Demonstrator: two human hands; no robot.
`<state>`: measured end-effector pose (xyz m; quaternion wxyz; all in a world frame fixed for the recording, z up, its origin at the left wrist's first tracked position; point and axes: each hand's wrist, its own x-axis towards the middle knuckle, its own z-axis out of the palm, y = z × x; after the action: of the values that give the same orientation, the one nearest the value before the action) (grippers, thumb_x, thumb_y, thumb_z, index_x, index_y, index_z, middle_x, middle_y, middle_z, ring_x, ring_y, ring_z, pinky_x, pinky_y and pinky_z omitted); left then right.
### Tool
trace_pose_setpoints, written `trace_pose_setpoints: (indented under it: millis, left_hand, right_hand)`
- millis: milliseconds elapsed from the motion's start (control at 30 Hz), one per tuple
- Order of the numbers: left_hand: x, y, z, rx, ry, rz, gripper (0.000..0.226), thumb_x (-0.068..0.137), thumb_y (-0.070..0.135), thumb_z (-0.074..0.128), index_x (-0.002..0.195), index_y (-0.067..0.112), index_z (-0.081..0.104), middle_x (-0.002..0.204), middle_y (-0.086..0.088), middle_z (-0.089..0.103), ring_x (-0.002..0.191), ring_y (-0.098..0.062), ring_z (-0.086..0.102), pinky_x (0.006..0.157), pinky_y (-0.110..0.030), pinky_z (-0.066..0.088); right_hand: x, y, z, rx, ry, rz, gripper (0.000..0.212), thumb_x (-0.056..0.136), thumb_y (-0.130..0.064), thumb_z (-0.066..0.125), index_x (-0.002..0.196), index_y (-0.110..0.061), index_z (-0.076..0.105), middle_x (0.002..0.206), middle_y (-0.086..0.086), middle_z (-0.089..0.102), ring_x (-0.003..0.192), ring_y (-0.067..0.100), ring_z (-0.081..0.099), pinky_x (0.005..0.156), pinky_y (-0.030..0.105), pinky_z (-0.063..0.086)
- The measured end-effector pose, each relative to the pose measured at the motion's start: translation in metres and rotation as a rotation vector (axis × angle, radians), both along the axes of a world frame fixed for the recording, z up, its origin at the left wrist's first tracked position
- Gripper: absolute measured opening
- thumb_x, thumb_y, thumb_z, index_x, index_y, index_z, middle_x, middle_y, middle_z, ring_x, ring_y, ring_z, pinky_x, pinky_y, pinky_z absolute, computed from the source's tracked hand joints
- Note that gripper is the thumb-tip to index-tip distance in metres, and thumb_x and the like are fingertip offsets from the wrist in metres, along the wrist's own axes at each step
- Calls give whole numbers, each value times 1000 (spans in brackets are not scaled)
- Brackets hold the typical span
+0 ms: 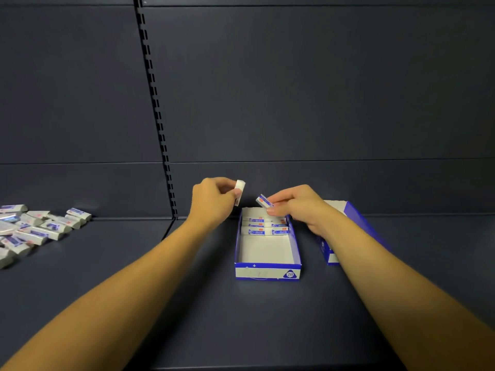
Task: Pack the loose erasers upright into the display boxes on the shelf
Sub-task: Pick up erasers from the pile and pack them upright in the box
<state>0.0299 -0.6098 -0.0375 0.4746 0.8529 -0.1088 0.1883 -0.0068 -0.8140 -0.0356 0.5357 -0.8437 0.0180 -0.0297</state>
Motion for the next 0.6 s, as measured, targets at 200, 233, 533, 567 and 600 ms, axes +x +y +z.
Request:
trace_pose_setpoints:
  millis: [200, 233, 533, 567, 600]
  left_hand:
    - [0, 15, -30, -44, -112, -42, 16, 93, 15, 67, 105, 20, 78, 94, 8, 75, 86, -6, 69, 82, -28, 57]
    - [0, 17, -34, -79, -124, -42, 16, 93, 15, 67, 102, 22, 78, 91, 10, 74, 86, -7, 69, 84, -31, 57]
    - [6, 21, -58, -152, -167, -92, 15, 92, 16, 68, 94, 28, 78, 82, 12, 69, 84, -13, 65, 80, -31, 53]
    - [8, 20, -58, -142, -179, -97, 16, 92, 16, 68, 96, 27, 78, 83, 12, 69, 85, -13, 65, 80, -30, 53]
    - [8, 20, -58, -140, -188, -99, 16, 92, 15, 68, 97, 26, 78, 84, 12, 69, 85, -13, 65, 79, -30, 53]
  right_hand:
    - [3, 17, -19, -156, -91, -60, 27, 74, -26, 88, 98, -28, 76, 93, -6, 77, 78, 10, 74, 61, 22, 57]
    - [3, 19, -23, -171, -98, -79, 29, 73, -28, 89, 100, -28, 77, 94, -7, 76, 78, 10, 73, 62, 23, 57]
    - [1, 14, -17, -229, -133, -117, 19, 78, -27, 84, 92, -30, 71, 81, -13, 67, 71, 5, 67, 53, 13, 46]
    - [1, 15, -17, -220, -124, -113, 18, 79, -26, 83, 91, -29, 70, 83, -12, 67, 73, 6, 67, 56, 16, 47]
    - [2, 15, -17, -217, -118, -112, 18, 79, -26, 83, 91, -28, 70, 84, -10, 68, 75, 7, 68, 58, 18, 49]
